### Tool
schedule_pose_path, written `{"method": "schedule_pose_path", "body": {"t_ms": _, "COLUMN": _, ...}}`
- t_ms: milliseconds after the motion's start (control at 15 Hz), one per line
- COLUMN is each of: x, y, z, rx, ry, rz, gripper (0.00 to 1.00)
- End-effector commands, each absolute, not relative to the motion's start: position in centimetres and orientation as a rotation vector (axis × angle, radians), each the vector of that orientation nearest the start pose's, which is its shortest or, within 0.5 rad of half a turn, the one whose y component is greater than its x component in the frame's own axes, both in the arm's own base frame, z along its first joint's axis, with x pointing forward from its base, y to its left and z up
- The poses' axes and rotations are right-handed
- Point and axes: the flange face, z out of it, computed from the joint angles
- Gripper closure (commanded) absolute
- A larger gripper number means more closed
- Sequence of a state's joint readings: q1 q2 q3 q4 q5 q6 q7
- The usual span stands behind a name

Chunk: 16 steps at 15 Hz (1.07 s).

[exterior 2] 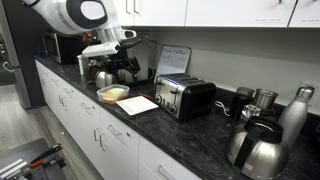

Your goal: Move the lunchbox containing bread to the right side of the countertop

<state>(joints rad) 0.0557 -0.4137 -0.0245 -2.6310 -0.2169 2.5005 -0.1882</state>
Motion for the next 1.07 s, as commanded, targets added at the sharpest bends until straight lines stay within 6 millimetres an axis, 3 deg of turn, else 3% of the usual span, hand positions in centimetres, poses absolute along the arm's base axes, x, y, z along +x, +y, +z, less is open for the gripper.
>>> {"method": "schedule_pose_path", "body": {"t_ms": 0, "x": 44.4, "y": 4.2, "z": 41.2, "rx": -3.132, "ry": -0.653, "rz": -0.539, "gripper": 0.00}}
{"method": "schedule_pose_path", "body": {"t_ms": 200, "x": 46.6, "y": 7.1, "z": 40.4, "rx": -3.071, "ry": -0.686, "rz": -0.584, "gripper": 0.00}}
{"method": "schedule_pose_path", "body": {"t_ms": 600, "x": 50.7, "y": 11.3, "z": 36.6, "rx": -2.990, "ry": -0.786, "rz": -0.588, "gripper": 0.00}}
{"method": "schedule_pose_path", "body": {"t_ms": 1000, "x": 52.4, "y": 14.2, "z": 34.2, "rx": -2.927, "ry": -0.892, "rz": -0.522, "gripper": 0.00}}
